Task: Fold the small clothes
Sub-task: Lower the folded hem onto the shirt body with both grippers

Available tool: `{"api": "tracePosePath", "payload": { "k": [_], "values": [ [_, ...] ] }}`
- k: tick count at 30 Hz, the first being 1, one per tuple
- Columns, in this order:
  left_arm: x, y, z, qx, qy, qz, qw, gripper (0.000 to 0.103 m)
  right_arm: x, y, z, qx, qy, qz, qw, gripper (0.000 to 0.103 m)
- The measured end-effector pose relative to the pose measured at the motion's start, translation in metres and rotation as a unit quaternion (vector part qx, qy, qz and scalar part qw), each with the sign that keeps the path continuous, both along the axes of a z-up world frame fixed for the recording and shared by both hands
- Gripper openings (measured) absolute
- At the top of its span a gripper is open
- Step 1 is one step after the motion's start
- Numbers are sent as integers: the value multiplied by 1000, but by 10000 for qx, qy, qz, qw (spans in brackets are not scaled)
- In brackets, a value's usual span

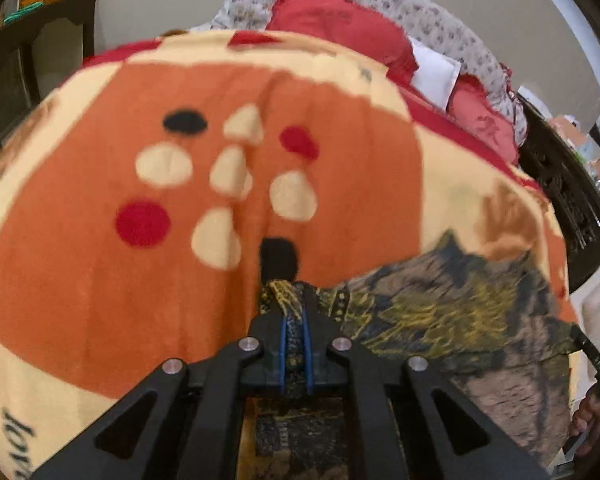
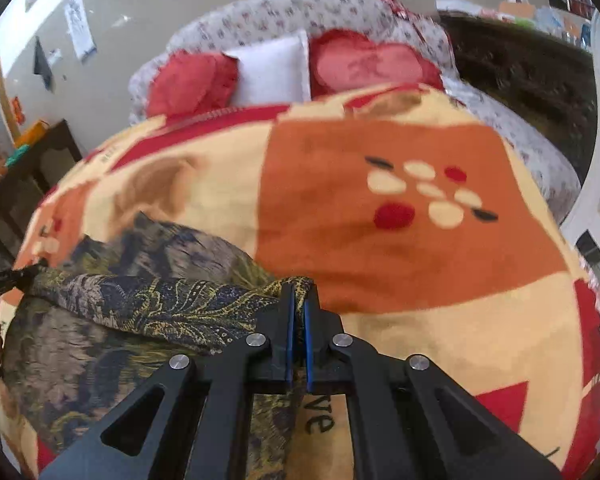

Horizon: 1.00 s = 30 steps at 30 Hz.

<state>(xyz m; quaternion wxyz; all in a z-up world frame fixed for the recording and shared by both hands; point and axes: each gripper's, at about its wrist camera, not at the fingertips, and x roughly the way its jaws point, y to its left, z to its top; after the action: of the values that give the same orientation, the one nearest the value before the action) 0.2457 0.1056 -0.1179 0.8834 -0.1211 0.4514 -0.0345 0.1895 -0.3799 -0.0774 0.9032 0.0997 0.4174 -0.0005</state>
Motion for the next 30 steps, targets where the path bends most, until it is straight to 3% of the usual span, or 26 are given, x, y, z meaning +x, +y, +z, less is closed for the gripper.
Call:
{"api": "tracePosePath", "payload": {
  "k": [4, 8, 10, 13, 15, 16, 17, 18, 20, 22, 24, 27, 30],
  "values": [
    [1, 7, -8, -205, -173, -13, 9996, 9, 8, -3, -22, -2, 151, -35, 9999, 5],
    [6, 18, -6, -498, -19, -148, 9986, 9, 14, -8, -35, 220, 315, -6, 9993, 6],
    [7, 22, 4, -527, 53, -277, 9982, 11, 12, -15, -28, 449, 328, -9, 9985, 7],
    [-3, 24, 32, -397, -198, -471, 9979, 15, -2, -24, -5, 625, 76, 42, 9980, 9],
    [-18, 26, 52, -79, -518, -290, 9982, 45, -16, -29, 14, 588, -157, 7, 9981, 10],
    [-24, 28, 58, -24, -662, -225, 9975, 72, -24, -30, 21, 544, -262, -55, 9982, 13],
    [-31, 32, 66, -39, -850, -128, 9963, 75, -29, -31, 26, 560, -319, -90, 9979, 13],
    [-33, 34, 70, -25, -875, -62, 9961, 74, -36, -32, 29, 583, -355, -163, 9975, 13],
    [-48, 32, 76, -156, -869, 41, 9961, 55, -44, -27, 35, 565, -393, -257, 9973, 13],
    [-67, 12, 72, -316, -869, -220, 9955, 34, -53, -13, 40, 626, -538, -211, 9964, 13],
    [-82, -15, 59, -156, -848, -382, 9955, 20, -55, 11, 42, 677, -602, -121, 9958, 13],
    [-90, -43, 33, 289, -699, -293, 9967, 18, -51, 57, 33, 368, -463, -94, 9982, 13],
    [-90, -51, 8, 706, -627, -216, 9953, 17, -42, 74, 9, 107, -62, -297, 9995, 13]
  ]
}}
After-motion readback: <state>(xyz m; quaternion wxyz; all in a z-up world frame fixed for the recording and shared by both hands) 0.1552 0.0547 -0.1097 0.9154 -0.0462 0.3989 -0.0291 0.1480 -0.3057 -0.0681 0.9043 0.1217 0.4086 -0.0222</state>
